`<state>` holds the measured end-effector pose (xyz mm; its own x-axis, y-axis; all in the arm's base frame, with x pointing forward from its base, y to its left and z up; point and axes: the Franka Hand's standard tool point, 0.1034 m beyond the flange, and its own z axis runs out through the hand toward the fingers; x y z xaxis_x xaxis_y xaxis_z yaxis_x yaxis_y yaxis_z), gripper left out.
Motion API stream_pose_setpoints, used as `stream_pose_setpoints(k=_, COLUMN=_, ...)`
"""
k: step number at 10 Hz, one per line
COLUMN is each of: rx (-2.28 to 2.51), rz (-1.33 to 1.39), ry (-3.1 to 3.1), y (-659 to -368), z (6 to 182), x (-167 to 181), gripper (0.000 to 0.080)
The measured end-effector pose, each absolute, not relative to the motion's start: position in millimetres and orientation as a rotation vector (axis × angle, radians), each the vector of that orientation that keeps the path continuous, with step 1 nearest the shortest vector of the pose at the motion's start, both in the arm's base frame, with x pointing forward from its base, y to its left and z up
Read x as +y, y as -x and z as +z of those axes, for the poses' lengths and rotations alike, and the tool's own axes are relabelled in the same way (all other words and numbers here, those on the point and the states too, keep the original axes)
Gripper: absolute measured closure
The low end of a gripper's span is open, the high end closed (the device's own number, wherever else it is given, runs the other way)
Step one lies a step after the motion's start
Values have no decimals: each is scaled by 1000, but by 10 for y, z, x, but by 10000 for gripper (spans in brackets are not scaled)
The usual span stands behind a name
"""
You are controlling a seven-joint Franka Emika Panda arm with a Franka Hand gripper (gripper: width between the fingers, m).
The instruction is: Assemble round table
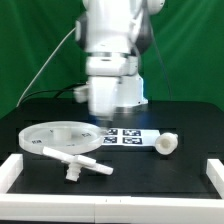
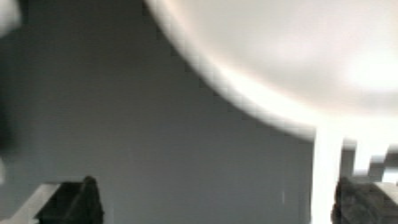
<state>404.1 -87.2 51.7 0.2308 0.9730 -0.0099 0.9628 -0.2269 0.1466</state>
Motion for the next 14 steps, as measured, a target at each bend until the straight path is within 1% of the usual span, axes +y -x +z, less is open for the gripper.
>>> stream_pose_setpoints(k=1, rx=1736, rz=100, ry=-2467, y=-4024, z=612, x=-1095, gripper=151)
stream_pose_setpoints(k=2, rx=1598, rz=81, ry=-2568, y=-4023, z=674, x=-1240, gripper=151)
stream_pose_setpoints(k=6, rx=1271, rz=100, ry=-2764, y=-4030, z=672, x=-1245, gripper=151)
stream_pose_setpoints(k=7, rx=1152, rz=91, ry=-2832, y=-3988, z=648, x=-1303, gripper=151)
stream_pose_setpoints(k=8, rx=960, rz=70, ry=-2933, y=-3900, z=597, x=-1444, gripper=151)
stream_pose_setpoints(k=9, rx=878, rz=60, ry=-2972, y=-3832, z=545, x=-1524, gripper=151)
stream_pose_setpoints(k=11, rx=858, rz=43, ry=-2987, y=-3745, z=392, x=-1591, gripper=151)
stream_pose_setpoints(k=13, rx=855, rz=15, ry=-3005, y=-3653, z=221, x=-1553, gripper=151)
stream_pose_setpoints(k=14, rx=853, rz=-1, ry=-3014, y=-3618, z=173, x=-1534, gripper=151)
